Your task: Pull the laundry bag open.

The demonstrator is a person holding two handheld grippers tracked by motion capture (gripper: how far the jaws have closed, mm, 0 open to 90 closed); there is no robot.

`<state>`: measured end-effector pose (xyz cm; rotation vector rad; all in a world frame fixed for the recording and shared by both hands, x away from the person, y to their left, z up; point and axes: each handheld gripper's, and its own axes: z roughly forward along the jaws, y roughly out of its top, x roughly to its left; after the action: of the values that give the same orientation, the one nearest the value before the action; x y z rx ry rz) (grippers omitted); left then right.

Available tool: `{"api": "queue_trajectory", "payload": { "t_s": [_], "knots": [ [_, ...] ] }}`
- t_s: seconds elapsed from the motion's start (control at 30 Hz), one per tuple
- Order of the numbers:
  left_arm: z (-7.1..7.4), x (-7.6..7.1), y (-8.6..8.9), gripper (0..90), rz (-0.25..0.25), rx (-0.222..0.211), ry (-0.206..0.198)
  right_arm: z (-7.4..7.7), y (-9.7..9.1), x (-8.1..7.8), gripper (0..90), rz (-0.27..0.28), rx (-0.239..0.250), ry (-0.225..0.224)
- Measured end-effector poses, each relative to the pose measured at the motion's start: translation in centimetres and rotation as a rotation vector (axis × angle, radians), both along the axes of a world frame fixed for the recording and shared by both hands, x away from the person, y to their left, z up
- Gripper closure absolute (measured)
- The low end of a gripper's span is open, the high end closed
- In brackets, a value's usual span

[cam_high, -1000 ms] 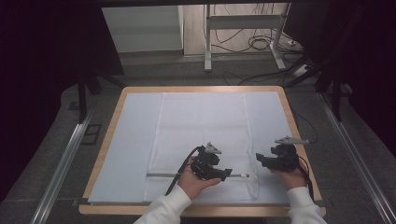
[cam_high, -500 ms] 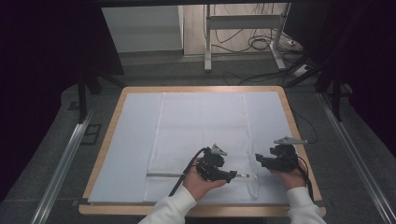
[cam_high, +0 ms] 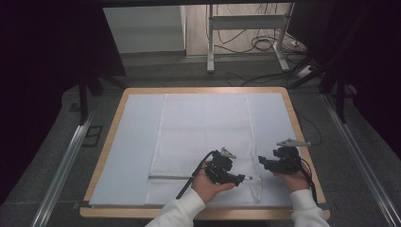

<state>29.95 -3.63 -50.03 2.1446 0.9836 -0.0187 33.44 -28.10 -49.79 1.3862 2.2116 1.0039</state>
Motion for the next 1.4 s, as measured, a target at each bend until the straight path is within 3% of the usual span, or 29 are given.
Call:
{"api": "queue_trajectory", "payload": {
  "t_s": [0.77, 1.2, 1.4],
  "knots": [
    [-1.3, 0.5, -2.2, 51.7, -0.057, -0.028, 0.091, 0.0, -0.1, -0.1, 28.8, -0.007, -0.011, -0.012],
    [-1.8, 0.6, -3.1, 54.1, -0.076, -0.039, 0.137, 0.1, -0.2, -0.1, 28.9, -0.005, -0.009, -0.009],
    [-1.9, 0.7, -3.3, 55.7, -0.071, -0.040, 0.134, 0.2, -0.1, -0.1, 28.9, -0.003, 0.002, -0.008]
  ]
}}
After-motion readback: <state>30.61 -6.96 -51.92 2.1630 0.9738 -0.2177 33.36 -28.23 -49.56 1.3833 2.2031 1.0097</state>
